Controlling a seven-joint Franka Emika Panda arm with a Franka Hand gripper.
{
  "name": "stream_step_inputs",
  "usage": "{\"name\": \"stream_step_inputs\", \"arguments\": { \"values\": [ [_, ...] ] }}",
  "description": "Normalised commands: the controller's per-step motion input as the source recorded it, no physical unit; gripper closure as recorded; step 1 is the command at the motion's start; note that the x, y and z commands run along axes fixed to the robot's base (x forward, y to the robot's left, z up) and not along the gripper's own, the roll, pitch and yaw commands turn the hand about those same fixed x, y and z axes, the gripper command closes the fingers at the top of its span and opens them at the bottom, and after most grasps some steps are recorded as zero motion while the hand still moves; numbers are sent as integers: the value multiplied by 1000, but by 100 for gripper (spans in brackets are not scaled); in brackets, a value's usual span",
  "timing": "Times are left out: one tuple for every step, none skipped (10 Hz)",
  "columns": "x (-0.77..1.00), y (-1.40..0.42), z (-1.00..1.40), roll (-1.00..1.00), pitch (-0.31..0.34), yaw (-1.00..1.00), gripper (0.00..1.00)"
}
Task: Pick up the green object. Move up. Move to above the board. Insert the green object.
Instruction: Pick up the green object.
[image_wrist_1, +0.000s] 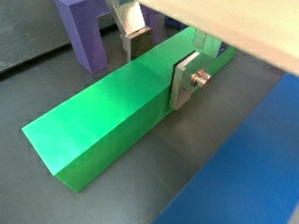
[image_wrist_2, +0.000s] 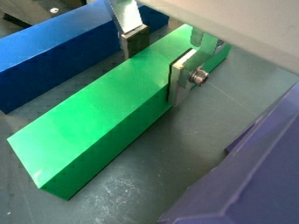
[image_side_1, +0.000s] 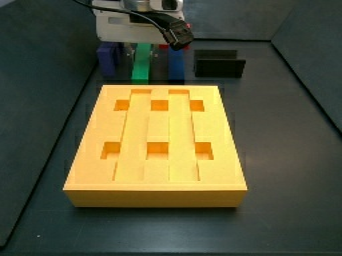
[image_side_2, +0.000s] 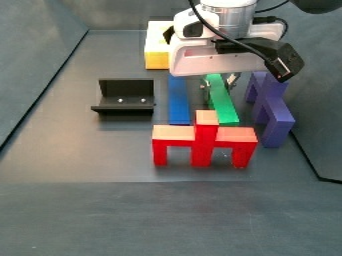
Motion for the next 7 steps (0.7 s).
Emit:
{"name": "stream_step_inputs", "arguments": {
  "values": [
    [0, 0, 0, 0, 0, 0, 100],
    [0, 0, 0, 0, 0, 0, 100],
    [0, 0, 0, 0, 0, 0, 100],
    [0, 0, 0, 0, 0, 0, 100],
    [0, 0, 0, 0, 0, 0, 100],
    [0, 0, 0, 0, 0, 0, 100],
    [0, 0, 0, 0, 0, 0, 100]
  ]
}}
